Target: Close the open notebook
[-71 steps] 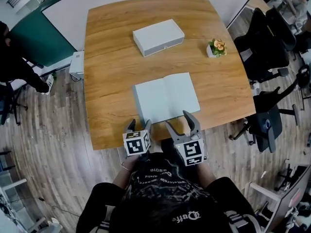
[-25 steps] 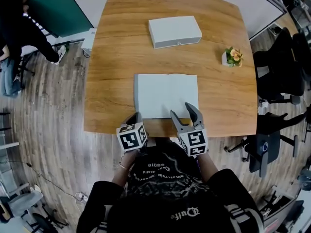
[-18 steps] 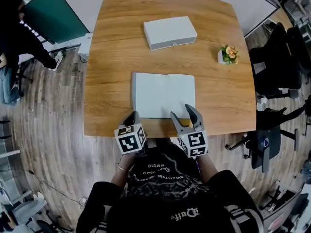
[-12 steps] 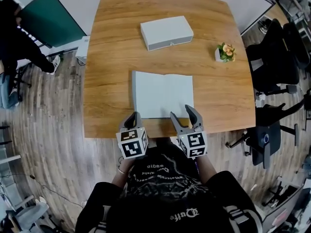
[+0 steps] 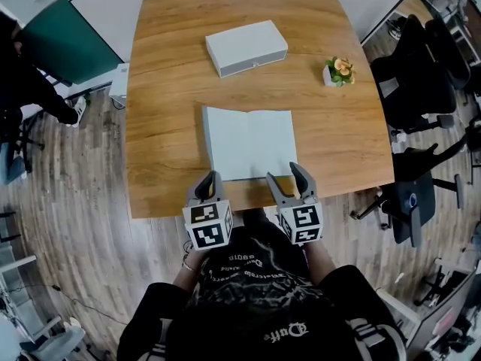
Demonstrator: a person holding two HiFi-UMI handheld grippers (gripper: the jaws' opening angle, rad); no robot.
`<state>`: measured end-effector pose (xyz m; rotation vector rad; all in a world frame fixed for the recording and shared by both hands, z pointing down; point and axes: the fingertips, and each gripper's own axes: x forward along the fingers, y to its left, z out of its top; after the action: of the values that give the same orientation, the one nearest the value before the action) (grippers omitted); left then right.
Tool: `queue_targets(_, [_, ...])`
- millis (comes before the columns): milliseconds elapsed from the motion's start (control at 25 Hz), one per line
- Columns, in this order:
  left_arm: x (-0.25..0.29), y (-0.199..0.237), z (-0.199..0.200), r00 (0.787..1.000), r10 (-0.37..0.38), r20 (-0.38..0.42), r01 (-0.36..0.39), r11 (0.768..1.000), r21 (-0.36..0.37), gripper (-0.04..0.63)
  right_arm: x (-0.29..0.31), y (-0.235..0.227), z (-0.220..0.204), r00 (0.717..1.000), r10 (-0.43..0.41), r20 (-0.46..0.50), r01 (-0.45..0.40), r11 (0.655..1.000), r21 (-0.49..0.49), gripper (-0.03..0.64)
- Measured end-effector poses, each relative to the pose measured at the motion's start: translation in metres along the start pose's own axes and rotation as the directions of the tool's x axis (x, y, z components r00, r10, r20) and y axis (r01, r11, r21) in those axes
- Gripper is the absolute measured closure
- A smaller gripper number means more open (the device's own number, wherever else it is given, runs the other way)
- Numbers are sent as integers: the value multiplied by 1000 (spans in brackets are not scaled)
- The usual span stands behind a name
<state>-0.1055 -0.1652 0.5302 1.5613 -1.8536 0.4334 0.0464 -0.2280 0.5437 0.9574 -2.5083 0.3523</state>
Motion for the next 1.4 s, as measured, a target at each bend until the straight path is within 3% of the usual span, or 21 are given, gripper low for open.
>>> queue_targets(800, [-13,-65,26,989,-81,124,67,991,112,563,-22,-21,5,999,-30,40,30,1000,3,360])
queue_targets(1400, [-8,-119,33,973,-179,146,162,980,120,563,-32,-58,-2,998,-38,47,38,999,-6,362])
